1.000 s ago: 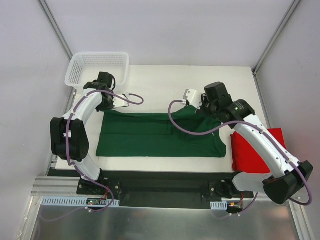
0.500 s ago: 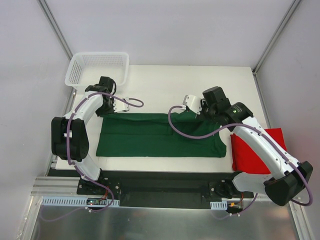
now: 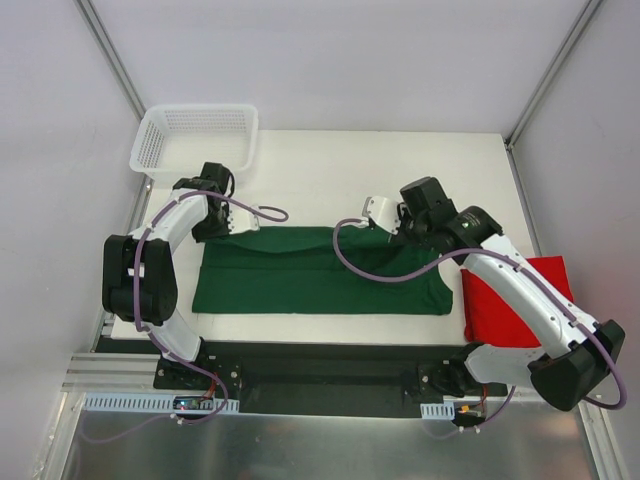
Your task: Fold and stack the t-shirts
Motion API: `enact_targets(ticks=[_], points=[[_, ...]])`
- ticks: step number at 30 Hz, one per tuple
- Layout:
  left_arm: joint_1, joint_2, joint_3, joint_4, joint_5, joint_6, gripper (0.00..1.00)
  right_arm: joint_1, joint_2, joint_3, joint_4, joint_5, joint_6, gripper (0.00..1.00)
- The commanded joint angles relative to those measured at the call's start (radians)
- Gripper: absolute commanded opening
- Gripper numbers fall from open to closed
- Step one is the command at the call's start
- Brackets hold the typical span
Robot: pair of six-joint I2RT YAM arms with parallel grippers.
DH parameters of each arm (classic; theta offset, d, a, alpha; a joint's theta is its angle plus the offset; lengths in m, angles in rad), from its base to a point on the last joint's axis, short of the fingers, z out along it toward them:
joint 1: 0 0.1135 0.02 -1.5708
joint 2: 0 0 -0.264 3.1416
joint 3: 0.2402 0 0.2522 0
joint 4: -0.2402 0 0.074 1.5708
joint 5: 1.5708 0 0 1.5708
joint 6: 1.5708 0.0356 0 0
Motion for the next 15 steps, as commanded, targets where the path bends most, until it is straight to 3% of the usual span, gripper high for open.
enact_targets(ticks=[1, 15], points=[[-0.012, -0.04, -0.016, -0.062, 0.017, -0.026, 0.0, 0.012, 0.015, -0.016, -0.04, 0.033, -0.01, 0.01], [-0.022, -0.049, -0.072, -0.129, 0.044, -0.076, 0.0, 0.018, 0.073, -0.055, -0.029, 0.044, -0.019, 0.01]])
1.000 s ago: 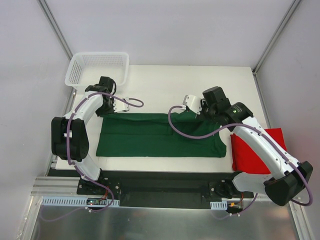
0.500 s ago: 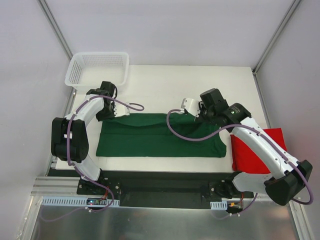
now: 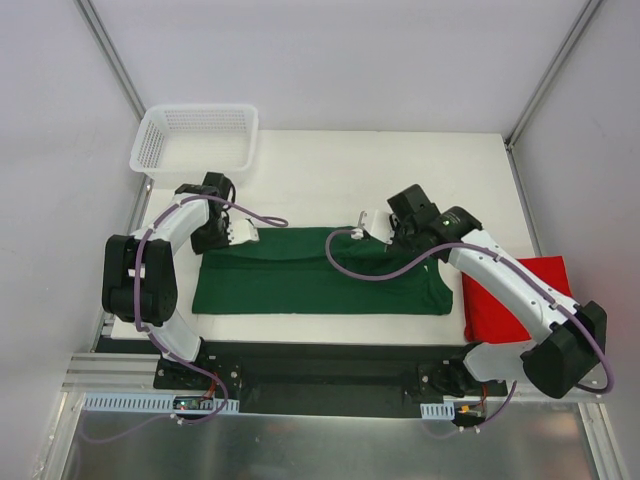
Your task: Fold and stack the t-shirts
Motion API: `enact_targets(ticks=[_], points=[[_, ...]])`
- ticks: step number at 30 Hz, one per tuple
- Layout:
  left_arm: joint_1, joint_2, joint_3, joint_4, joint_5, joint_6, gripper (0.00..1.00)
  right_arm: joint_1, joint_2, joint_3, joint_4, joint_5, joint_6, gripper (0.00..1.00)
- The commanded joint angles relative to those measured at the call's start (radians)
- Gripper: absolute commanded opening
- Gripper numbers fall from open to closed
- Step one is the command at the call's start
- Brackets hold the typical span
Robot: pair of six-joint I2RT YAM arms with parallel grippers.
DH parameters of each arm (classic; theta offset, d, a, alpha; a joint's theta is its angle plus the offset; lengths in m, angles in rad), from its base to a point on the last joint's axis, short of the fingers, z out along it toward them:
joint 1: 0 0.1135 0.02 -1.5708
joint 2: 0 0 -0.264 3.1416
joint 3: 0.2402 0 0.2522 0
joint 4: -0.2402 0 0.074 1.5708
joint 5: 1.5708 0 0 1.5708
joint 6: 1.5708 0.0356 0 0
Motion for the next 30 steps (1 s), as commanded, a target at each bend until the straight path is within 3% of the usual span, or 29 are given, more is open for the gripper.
enact_targets(ticks=[1, 16, 19, 20, 24, 30], points=[[-0.015, -0.047, -0.02, -0.073, 0.038, -0.031, 0.0, 0.006, 0.004, 0.01, -0.013, 0.018, -0.01, 0.01], [-0.036, -0.051, -0.04, -0.094, 0.035, -0.054, 0.02, 0.017, 0.047, 0.029, -0.027, 0.036, -0.013, 0.01], [-0.036, -0.051, -0.045, -0.094, 0.022, -0.054, 0.18, 0.018, 0.051, 0.024, -0.03, 0.036, -0.01, 0.01], [-0.038, -0.051, -0.048, -0.094, 0.015, -0.054, 0.31, 0.02, 0.051, 0.024, -0.033, 0.036, -0.01, 0.01], [-0.038, -0.049, -0.046, -0.096, 0.001, -0.058, 0.63, 0.027, 0.056, 0.024, -0.043, 0.039, -0.007, 0.01], [-0.045, -0.047, -0.039, -0.096, 0.009, -0.064, 0.72, 0.034, 0.057, 0.016, -0.048, 0.044, -0.004, 0.01]])
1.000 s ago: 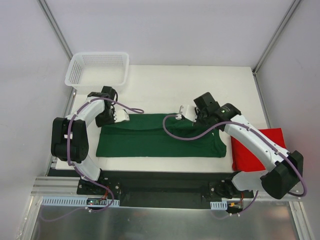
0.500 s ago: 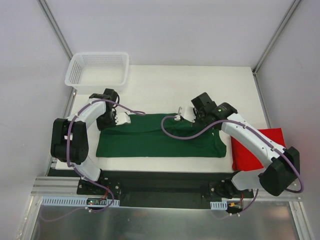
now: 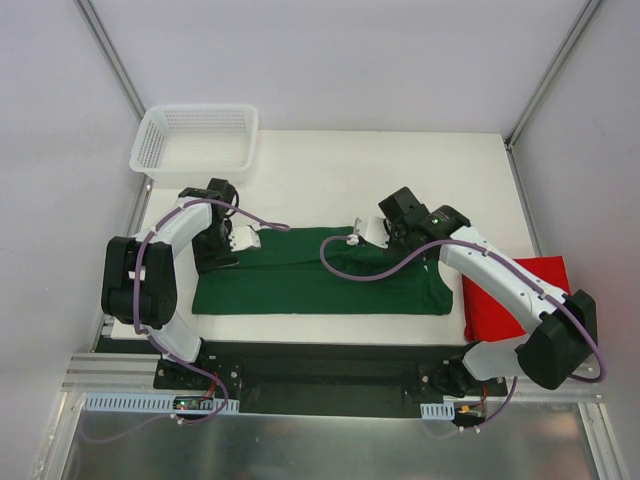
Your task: Fold and stack the t-shirts
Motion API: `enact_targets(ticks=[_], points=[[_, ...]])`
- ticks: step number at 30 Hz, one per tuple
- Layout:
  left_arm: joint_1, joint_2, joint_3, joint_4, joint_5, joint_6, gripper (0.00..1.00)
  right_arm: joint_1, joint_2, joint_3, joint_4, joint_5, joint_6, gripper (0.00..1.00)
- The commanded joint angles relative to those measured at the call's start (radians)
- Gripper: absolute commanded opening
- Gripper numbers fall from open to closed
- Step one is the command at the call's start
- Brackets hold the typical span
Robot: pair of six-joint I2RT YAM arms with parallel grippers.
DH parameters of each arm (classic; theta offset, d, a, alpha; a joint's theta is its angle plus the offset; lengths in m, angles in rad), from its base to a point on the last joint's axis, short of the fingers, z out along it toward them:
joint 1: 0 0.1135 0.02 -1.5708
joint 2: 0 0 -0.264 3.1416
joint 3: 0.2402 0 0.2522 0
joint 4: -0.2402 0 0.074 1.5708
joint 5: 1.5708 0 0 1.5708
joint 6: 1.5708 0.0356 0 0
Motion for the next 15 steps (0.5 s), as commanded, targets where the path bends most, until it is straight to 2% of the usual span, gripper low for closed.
enact_targets(ticks=[1, 12, 13, 15], points=[[-0.022, -0.033, -0.001, -0.04, -0.006, -0.011, 0.72, 0.01, 0.0, 0.015, -0.028, 0.023, 0.006, 0.01], [-0.03, -0.077, -0.042, -0.038, 0.013, -0.024, 0.73, 0.025, -0.008, -0.021, -0.077, 0.036, 0.034, 0.01], [-0.03, -0.087, -0.042, -0.038, 0.013, -0.024, 0.73, 0.025, -0.003, -0.021, -0.083, 0.036, 0.037, 0.06], [-0.033, -0.099, -0.045, -0.04, 0.016, -0.026, 0.73, 0.028, 0.003, -0.021, -0.097, 0.039, 0.046, 0.21]])
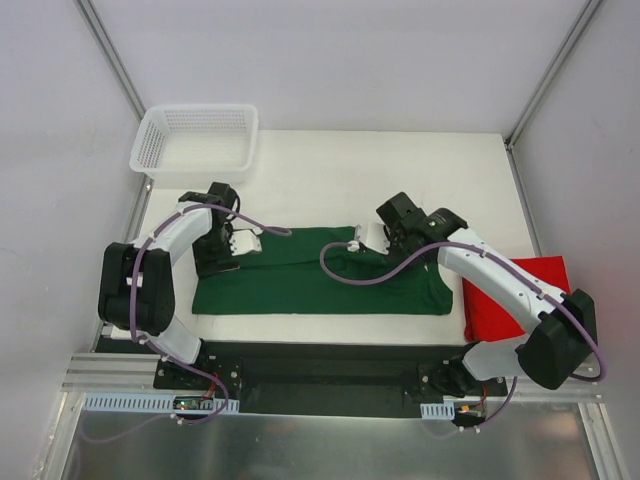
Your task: Fold and stack the t-shirts
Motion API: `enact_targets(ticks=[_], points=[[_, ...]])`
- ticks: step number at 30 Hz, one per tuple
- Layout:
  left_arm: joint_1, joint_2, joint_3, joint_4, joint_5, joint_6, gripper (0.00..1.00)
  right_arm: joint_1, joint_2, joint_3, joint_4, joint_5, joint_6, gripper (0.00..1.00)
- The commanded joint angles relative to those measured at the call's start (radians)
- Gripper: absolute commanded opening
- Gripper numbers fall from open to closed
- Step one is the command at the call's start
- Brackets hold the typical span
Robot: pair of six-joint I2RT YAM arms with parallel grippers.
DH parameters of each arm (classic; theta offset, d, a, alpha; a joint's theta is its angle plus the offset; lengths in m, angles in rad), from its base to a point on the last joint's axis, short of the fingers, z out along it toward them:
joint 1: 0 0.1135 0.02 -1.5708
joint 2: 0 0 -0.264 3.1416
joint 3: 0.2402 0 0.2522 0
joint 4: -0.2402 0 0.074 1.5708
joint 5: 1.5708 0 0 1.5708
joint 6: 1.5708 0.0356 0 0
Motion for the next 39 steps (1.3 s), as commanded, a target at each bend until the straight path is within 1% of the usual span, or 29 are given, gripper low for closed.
enact_targets(ticks=[1, 2, 4, 7, 9, 11, 14, 15, 16, 17, 18, 19, 20, 21, 22, 24, 27, 28, 30, 31, 34, 39], points=[[-0.015, -0.063, -0.011, -0.034, 0.014, -0.011, 0.73, 0.008, -0.003, -0.001, -0.055, 0.026, 0.029, 0.28], [-0.018, -0.069, -0.01, -0.033, 0.014, -0.013, 0.73, 0.008, -0.009, 0.001, -0.045, 0.032, 0.029, 0.44], [-0.024, -0.081, -0.014, -0.034, 0.016, -0.019, 0.73, 0.008, -0.041, 0.011, -0.019, 0.046, 0.029, 0.79], [-0.031, -0.097, -0.021, -0.034, 0.03, -0.025, 0.73, 0.005, -0.07, 0.057, 0.02, 0.035, 0.055, 0.96], [-0.034, -0.1, -0.018, -0.026, 0.043, -0.039, 0.73, 0.004, -0.066, 0.08, 0.055, 0.015, 0.083, 0.96], [-0.034, -0.103, -0.008, -0.005, 0.077, -0.06, 0.73, -0.013, -0.026, 0.082, 0.124, 0.002, 0.124, 0.96], [-0.032, -0.134, 0.018, 0.071, 0.16, -0.146, 0.73, -0.038, 0.046, 0.057, 0.242, -0.055, 0.146, 0.96], [-0.032, -0.158, 0.03, 0.093, 0.18, -0.209, 0.72, -0.047, 0.065, 0.059, 0.267, -0.075, 0.155, 0.96], [-0.032, -0.175, 0.036, 0.118, 0.223, -0.246, 0.73, -0.062, 0.085, 0.068, 0.297, -0.099, 0.165, 0.99], [-0.032, -0.19, 0.038, 0.171, 0.231, -0.284, 0.74, -0.073, 0.138, 0.082, 0.307, -0.154, 0.204, 0.94], [-0.032, -0.222, 0.042, 0.191, 0.238, -0.362, 0.74, -0.085, 0.164, 0.123, 0.31, -0.19, 0.224, 0.92], [-0.032, -0.235, 0.044, 0.217, 0.237, -0.399, 0.75, -0.112, 0.198, 0.142, 0.313, -0.227, 0.242, 0.85], [-0.032, -0.249, 0.045, 0.242, 0.216, -0.437, 0.75, -0.125, 0.25, 0.163, 0.314, -0.309, 0.264, 0.8], [-0.031, -0.278, 0.051, 0.274, 0.205, -0.511, 0.75, -0.139, 0.282, 0.178, 0.321, -0.34, 0.296, 0.77], [-0.029, -0.295, 0.055, 0.289, 0.192, -0.546, 0.76, -0.162, 0.307, 0.204, 0.33, -0.369, 0.31, 0.75], [-0.021, -0.356, 0.061, 0.312, 0.182, -0.623, 0.78, -0.177, 0.367, 0.218, 0.345, -0.423, 0.331, 0.74], [-0.006, -0.435, 0.064, 0.32, 0.18, -0.657, 0.82, -0.186, 0.408, 0.226, 0.368, -0.472, 0.342, 0.67], [-0.003, -0.453, 0.061, 0.322, 0.171, -0.659, 0.83, -0.186, 0.416, 0.226, 0.367, -0.483, 0.345, 0.6], [0.012, -0.491, 0.052, 0.322, 0.163, -0.654, 0.85, -0.186, 0.425, 0.228, 0.36, -0.501, 0.347, 0.58], [0.017, -0.502, 0.045, 0.322, 0.16, -0.651, 0.85, -0.185, 0.434, 0.228, 0.35, -0.505, 0.342, 0.54], [0.032, -0.539, 0.022, 0.322, 0.154, -0.65, 0.87, -0.186, 0.448, 0.244, 0.312, -0.52, 0.336, 0.49], [0.067, -0.598, -0.019, 0.323, 0.183, -0.659, 0.87, -0.186, 0.458, 0.245, 0.285, -0.499, 0.308, 0.49]])
